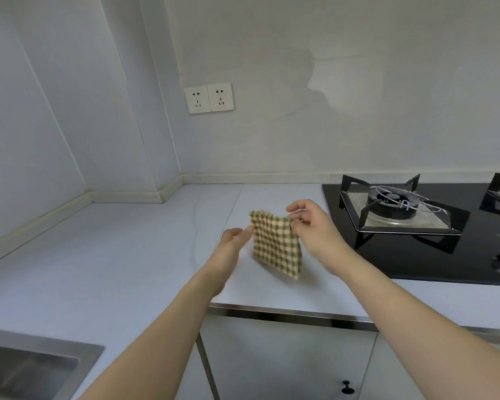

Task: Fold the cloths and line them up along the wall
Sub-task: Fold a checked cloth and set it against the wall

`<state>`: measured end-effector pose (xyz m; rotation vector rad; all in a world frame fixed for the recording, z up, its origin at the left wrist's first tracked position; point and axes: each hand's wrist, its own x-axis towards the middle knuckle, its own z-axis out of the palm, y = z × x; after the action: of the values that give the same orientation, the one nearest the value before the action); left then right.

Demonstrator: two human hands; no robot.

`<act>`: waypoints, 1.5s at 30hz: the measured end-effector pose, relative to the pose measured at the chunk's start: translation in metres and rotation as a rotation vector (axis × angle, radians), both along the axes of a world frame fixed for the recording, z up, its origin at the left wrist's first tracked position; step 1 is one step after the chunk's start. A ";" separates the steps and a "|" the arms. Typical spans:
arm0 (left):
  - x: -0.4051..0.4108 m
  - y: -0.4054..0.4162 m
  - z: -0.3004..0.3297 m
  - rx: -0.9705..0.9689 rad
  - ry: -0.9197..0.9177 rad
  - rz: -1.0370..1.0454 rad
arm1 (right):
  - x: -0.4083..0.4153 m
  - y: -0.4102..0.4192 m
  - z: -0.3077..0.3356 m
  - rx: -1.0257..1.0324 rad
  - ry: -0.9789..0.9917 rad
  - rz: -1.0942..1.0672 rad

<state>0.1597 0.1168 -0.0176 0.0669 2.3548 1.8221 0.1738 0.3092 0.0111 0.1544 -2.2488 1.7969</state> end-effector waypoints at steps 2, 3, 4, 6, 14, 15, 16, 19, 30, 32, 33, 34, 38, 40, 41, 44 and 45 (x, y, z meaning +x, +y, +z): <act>0.001 0.002 0.011 0.119 -0.041 -0.018 | 0.007 -0.001 0.020 -0.055 0.029 0.029; 0.002 0.005 0.016 0.159 -0.053 -0.047 | 0.011 0.000 0.029 -0.087 0.034 0.046; 0.004 0.009 0.020 0.195 -0.058 -0.080 | 0.014 0.001 0.037 -0.119 0.035 0.063; 0.006 0.021 0.025 0.319 -0.058 -0.128 | 0.021 0.004 0.051 -0.153 0.024 0.081; 0.010 0.068 0.042 0.398 0.070 0.067 | 0.024 0.040 0.055 -0.393 -0.137 -0.128; 0.010 0.072 0.044 0.371 0.104 0.094 | 0.022 0.042 0.051 -0.430 -0.226 -0.126; 0.009 0.076 0.044 0.335 0.144 0.109 | 0.020 0.044 0.046 -0.455 -0.318 -0.090; -0.001 0.084 0.038 0.220 0.226 0.123 | 0.010 0.042 0.024 -0.481 -0.480 -0.053; -0.110 0.103 -0.006 -0.001 0.291 0.264 | -0.106 0.035 -0.029 0.190 -0.188 -0.473; -0.122 0.106 0.009 0.003 0.244 0.272 | -0.119 0.038 -0.014 0.178 -0.216 -0.449; -0.126 0.109 0.021 0.017 0.219 0.265 | -0.124 0.041 -0.002 0.144 -0.240 -0.438; -0.128 0.112 0.038 0.027 0.191 0.253 | -0.126 0.045 0.015 0.112 -0.265 -0.435; -0.117 0.128 0.120 -0.005 0.140 0.199 | -0.116 0.063 0.092 0.019 -0.322 -0.445; -0.104 0.139 0.159 -0.028 0.117 0.177 | -0.101 0.073 0.128 -0.022 -0.370 -0.466; -0.098 0.145 0.175 -0.031 0.106 0.166 | -0.094 0.079 0.143 -0.037 -0.389 -0.482; -0.090 0.170 0.203 -0.028 0.090 0.128 | -0.080 0.103 0.174 -0.064 -0.408 -0.534; -0.089 0.180 0.206 -0.027 0.086 0.117 | -0.078 0.113 0.180 -0.068 -0.420 -0.550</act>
<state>0.0704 0.2967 0.1888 0.0040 2.4901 1.8749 0.0961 0.4222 0.1913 -0.8418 -2.1720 1.6934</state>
